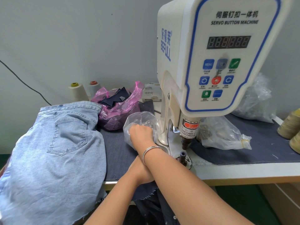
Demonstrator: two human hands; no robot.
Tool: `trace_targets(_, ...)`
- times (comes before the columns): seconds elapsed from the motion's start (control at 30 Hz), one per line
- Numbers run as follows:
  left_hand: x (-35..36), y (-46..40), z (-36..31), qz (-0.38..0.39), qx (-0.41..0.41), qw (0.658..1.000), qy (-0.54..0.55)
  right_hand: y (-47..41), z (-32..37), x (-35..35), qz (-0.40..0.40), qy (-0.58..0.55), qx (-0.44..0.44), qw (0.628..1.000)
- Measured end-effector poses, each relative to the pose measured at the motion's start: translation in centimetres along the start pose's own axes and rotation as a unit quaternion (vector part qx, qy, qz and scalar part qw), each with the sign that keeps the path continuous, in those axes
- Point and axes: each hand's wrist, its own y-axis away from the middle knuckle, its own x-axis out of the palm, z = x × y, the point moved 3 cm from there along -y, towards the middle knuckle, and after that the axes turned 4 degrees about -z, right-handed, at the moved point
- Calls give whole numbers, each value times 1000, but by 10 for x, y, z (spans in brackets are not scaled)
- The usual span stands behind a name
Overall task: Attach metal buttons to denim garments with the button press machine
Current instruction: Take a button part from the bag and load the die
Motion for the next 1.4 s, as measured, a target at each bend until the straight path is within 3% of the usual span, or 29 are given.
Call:
trace_targets(0.3, 3, -6, 3, -9, -41, 999, -15, 1, 0, 0, -9, 37, -42, 998)
trace_targets(0.4, 3, -5, 6, -26, 16, 998, -63, 2, 1, -1, -30, 27, -53, 998)
trace_targets(0.53, -4, 8, -7, -50, 49, 997, 24, 1, -1, -2, -38, 5, -46, 998)
trace_targets(0.8, -17, 40, -31, -97, 205, 974, -18, 6, -22, -6, -43, -139, 41, 988)
trace_targets(0.9, -18, 38, -26, -78, 194, 978, 10, 27, -18, -25, -92, -245, 53, 964)
trace_targets(1.0, -17, 39, -25, -111, 172, 979, 6, 79, -13, -48, -141, -431, 18, 891)
trace_targets(1.03, -19, 42, -28, -147, 186, 971, 5, 102, -18, -54, -152, -474, 12, 867)
trace_targets(1.1, -18, 43, -36, -143, 238, 960, 40, 148, -43, -64, -172, -502, 16, 847)
trace_targets(1.2, -20, 41, -35, -106, 279, 954, -3, 200, -105, -72, -182, -493, 71, 848)
trace_targets(1.27, -20, 36, -32, -106, 280, 954, -1, 214, -153, -74, -206, -427, 134, 870)
trace_targets(1.33, -20, 36, -33, -102, 283, 954, 6, 210, -195, -66, -181, -322, 190, 910)
trace_targets(1.4, -18, 36, -33, -97, 284, 954, 17, 196, -221, -55, -100, -147, 214, 960)
